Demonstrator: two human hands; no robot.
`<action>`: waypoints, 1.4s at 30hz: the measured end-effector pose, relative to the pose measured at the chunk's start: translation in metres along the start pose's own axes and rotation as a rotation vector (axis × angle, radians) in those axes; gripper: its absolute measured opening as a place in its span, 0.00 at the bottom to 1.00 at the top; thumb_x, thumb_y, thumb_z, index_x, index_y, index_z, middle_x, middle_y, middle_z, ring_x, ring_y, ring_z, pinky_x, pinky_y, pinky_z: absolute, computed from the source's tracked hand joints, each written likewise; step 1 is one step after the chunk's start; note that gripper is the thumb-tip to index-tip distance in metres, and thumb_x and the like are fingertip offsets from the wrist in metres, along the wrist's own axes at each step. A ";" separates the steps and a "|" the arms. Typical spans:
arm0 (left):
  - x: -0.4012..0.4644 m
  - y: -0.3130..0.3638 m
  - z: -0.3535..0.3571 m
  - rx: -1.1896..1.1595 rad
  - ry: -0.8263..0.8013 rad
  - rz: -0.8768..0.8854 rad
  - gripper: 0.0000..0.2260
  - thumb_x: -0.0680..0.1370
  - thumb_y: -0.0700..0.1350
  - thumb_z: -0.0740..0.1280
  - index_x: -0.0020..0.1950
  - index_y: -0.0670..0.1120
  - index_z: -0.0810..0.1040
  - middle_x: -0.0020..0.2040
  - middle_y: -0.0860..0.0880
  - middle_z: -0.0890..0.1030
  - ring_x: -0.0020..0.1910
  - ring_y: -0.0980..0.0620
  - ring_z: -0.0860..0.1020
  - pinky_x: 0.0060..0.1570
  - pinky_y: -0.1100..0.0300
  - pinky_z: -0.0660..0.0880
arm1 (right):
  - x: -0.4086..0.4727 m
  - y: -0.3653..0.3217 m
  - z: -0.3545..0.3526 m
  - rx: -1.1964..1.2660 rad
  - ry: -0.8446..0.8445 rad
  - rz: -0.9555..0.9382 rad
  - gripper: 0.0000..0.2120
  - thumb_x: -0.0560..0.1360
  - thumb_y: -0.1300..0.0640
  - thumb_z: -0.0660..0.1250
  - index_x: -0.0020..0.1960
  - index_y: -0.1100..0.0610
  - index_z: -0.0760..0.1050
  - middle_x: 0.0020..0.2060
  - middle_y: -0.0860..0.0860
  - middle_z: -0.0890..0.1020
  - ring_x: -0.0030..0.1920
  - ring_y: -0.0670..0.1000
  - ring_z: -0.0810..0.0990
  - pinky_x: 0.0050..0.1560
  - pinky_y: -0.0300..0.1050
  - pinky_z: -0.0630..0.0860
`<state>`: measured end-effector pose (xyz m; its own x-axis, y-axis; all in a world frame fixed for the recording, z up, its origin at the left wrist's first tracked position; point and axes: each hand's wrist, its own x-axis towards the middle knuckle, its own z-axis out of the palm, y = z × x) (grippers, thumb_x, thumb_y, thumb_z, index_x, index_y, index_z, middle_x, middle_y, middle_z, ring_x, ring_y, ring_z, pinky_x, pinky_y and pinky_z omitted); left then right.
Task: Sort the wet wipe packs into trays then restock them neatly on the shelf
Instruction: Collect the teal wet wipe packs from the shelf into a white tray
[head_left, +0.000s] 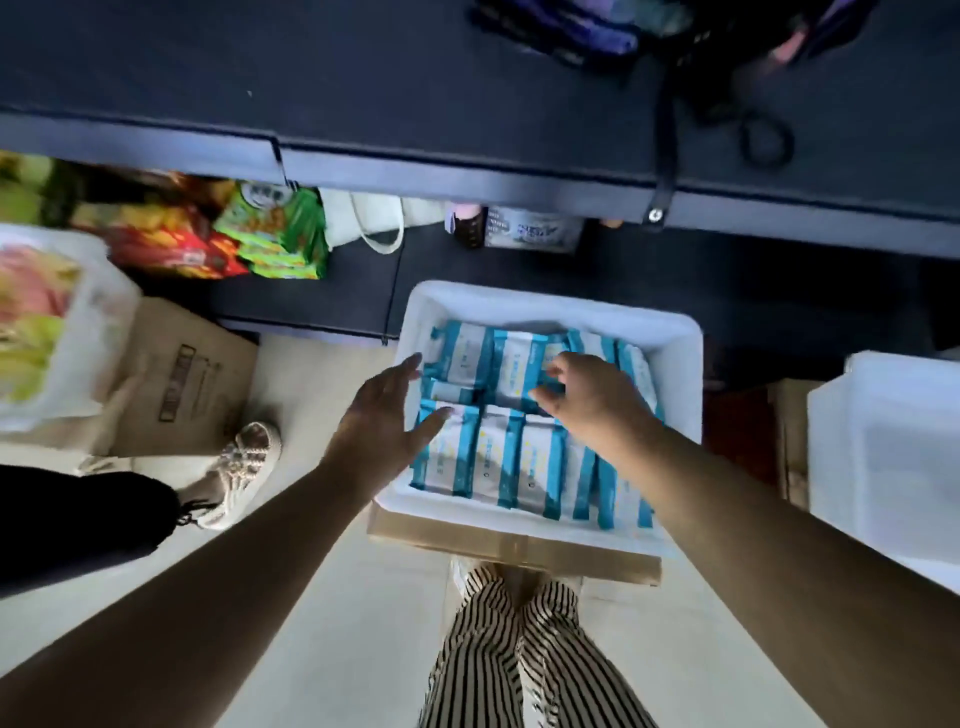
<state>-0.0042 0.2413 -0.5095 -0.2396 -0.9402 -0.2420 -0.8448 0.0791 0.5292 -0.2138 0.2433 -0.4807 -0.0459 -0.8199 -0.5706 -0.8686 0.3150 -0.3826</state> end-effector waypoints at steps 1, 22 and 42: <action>0.003 0.014 -0.022 0.059 0.018 0.071 0.27 0.75 0.53 0.67 0.69 0.42 0.68 0.62 0.44 0.76 0.63 0.44 0.72 0.62 0.57 0.65 | -0.010 -0.007 -0.021 -0.033 0.047 -0.042 0.19 0.77 0.50 0.62 0.64 0.59 0.71 0.61 0.56 0.76 0.62 0.55 0.74 0.58 0.43 0.69; -0.044 0.288 -0.352 0.316 0.607 0.606 0.28 0.71 0.64 0.55 0.57 0.46 0.78 0.53 0.50 0.80 0.56 0.51 0.74 0.54 0.65 0.64 | -0.250 -0.106 -0.365 -0.226 0.820 -0.531 0.18 0.76 0.45 0.63 0.62 0.51 0.71 0.61 0.48 0.72 0.60 0.51 0.73 0.58 0.44 0.69; 0.096 0.196 -0.499 0.341 0.612 0.739 0.38 0.66 0.69 0.45 0.60 0.46 0.76 0.58 0.50 0.78 0.61 0.51 0.72 0.59 0.62 0.64 | -0.119 -0.264 -0.474 0.281 0.994 0.030 0.23 0.75 0.43 0.63 0.32 0.58 0.64 0.34 0.55 0.72 0.42 0.57 0.72 0.37 0.43 0.65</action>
<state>0.0459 0.0015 -0.0228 -0.5517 -0.6186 0.5595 -0.6991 0.7088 0.0943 -0.2131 0.0313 0.0327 -0.5633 -0.7945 0.2271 -0.7199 0.3369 -0.6068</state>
